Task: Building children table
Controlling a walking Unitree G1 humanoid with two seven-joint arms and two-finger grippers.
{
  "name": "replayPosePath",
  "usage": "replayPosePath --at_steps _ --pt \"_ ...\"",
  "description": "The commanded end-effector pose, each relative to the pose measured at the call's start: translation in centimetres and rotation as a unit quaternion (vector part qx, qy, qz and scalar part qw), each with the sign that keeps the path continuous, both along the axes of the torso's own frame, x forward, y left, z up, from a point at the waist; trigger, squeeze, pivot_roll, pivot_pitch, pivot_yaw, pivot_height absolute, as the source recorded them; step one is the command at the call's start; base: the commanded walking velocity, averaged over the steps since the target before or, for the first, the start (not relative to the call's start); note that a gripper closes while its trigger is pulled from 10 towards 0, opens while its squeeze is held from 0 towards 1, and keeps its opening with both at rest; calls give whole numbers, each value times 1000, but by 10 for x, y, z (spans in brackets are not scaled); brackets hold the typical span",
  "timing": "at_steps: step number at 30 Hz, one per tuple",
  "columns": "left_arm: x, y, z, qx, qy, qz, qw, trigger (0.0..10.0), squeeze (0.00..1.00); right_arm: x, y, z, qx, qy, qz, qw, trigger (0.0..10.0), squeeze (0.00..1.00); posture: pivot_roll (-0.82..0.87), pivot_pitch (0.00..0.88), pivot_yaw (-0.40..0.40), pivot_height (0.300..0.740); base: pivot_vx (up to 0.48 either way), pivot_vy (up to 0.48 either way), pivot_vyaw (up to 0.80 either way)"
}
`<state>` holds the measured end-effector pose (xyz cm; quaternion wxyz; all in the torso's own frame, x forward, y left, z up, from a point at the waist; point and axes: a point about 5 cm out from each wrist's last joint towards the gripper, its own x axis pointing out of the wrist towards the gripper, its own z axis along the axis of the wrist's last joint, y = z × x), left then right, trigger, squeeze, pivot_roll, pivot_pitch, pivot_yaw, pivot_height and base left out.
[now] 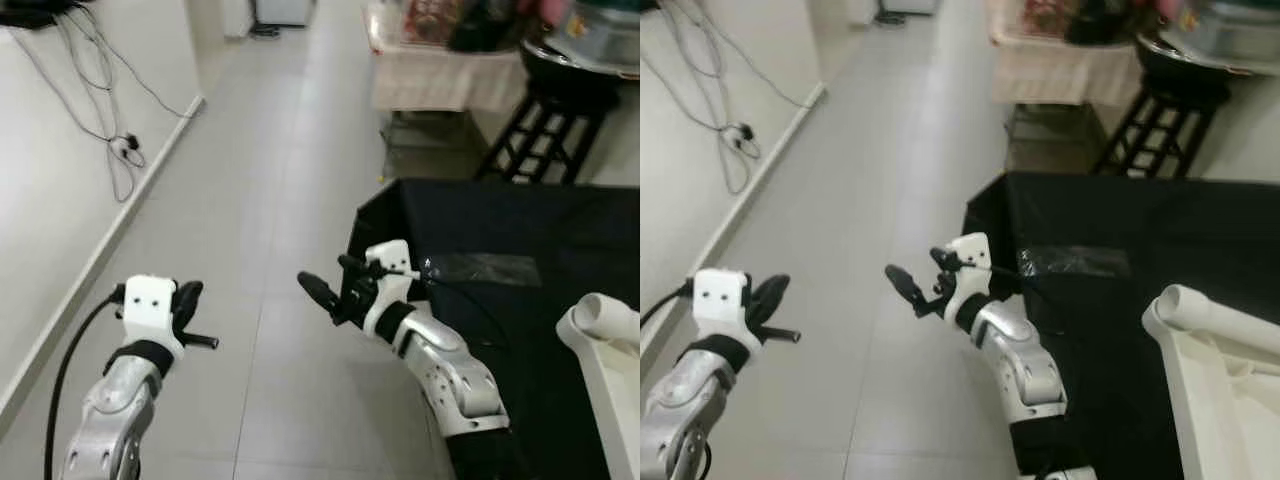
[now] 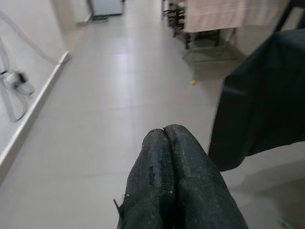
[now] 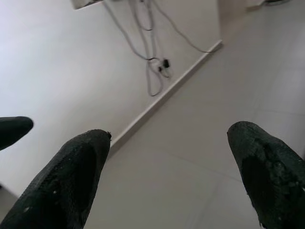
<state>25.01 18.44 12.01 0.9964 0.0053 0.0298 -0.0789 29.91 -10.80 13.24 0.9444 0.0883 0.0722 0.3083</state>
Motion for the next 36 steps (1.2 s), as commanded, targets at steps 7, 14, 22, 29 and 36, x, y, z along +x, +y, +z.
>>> replayPosePath --at_steps 7,14,22,29,36 --pt "1 0 1 9 -2 -5 1000 10000 0 -1 -1 -1 10 6 -2 1000 10000 0 -29 67 -29 740 346 0 0" --pt "3 3 0 11 3 9 1000 10000 0 -1 -2 -1 18 9 -4 1000 10000 0 -30 67 -29 740 86 0 -343" --pt "5 3 0 13 6 7 1000 10000 0 0 -3 0 23 10 -4 1000 10000 0 -36 74 -25 740 0 0 -800" --pt "6 3 0 12 6 8 1000 10000 0 -1 -2 1 31 7 0 1000 10000 0 -36 75 -26 740 0 0 -800" --pt "6 3 1 18 5 6 1000 10000 0 0 -2 2 35 6 1 999 10000 0 -37 77 -23 740 0 0 -800"
